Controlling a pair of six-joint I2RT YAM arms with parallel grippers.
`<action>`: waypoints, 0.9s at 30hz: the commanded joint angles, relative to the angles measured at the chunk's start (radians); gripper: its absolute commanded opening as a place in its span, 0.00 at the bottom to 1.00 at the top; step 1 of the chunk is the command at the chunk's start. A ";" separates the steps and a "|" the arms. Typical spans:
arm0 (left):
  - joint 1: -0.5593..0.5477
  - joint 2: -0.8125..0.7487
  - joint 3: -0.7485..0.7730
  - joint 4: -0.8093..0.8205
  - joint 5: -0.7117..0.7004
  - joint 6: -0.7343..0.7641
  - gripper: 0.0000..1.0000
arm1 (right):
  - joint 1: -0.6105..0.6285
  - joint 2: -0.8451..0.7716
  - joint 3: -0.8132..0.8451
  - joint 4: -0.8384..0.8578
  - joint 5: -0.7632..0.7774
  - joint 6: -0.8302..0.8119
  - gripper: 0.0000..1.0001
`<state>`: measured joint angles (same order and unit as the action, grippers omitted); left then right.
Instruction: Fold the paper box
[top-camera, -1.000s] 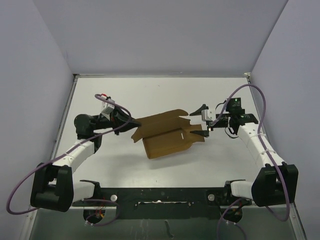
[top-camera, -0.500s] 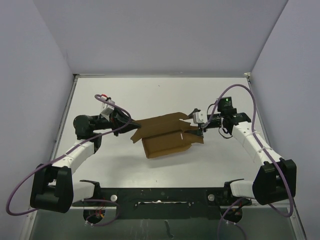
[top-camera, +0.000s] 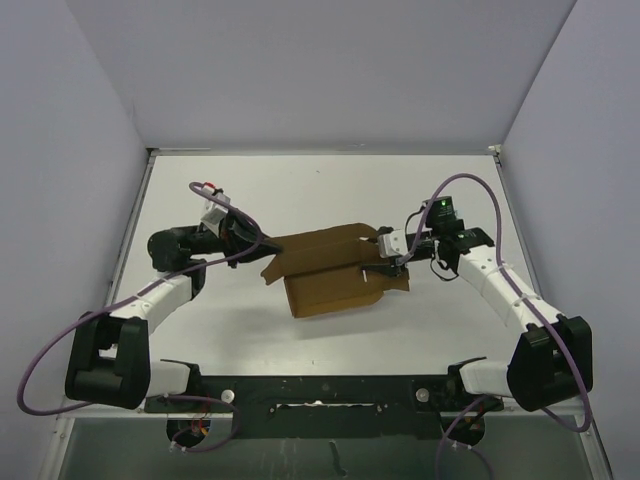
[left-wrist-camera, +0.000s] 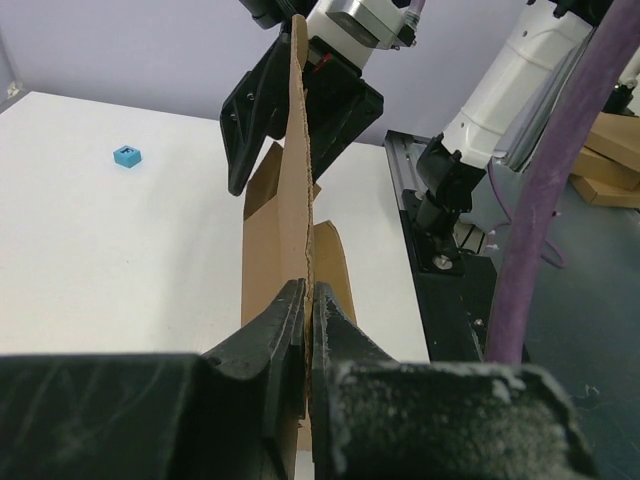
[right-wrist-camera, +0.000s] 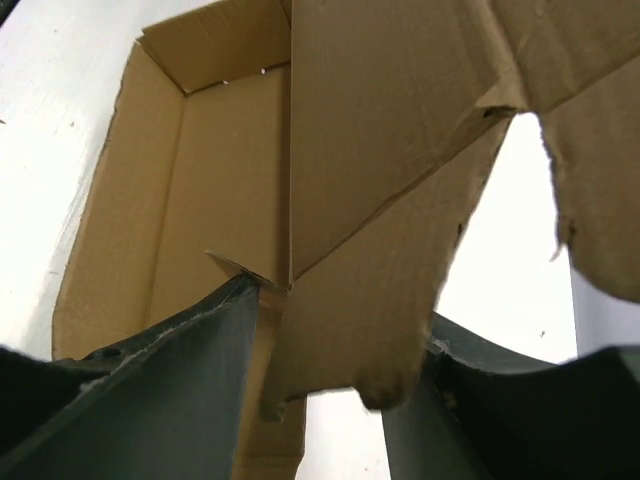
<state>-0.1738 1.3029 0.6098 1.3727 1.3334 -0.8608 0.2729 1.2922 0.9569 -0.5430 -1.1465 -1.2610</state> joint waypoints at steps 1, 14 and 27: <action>0.004 0.027 0.061 0.134 -0.015 -0.066 0.00 | 0.023 0.002 -0.007 0.021 -0.061 -0.020 0.48; 0.000 0.039 0.083 0.135 -0.020 -0.089 0.00 | 0.060 0.019 -0.028 0.087 -0.024 0.020 0.28; 0.006 0.045 0.067 0.093 -0.030 -0.036 0.00 | 0.053 0.009 -0.013 0.075 -0.018 0.045 0.00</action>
<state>-0.1741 1.3434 0.6426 1.4410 1.3338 -0.9360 0.3279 1.3067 0.9283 -0.4835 -1.1351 -1.2137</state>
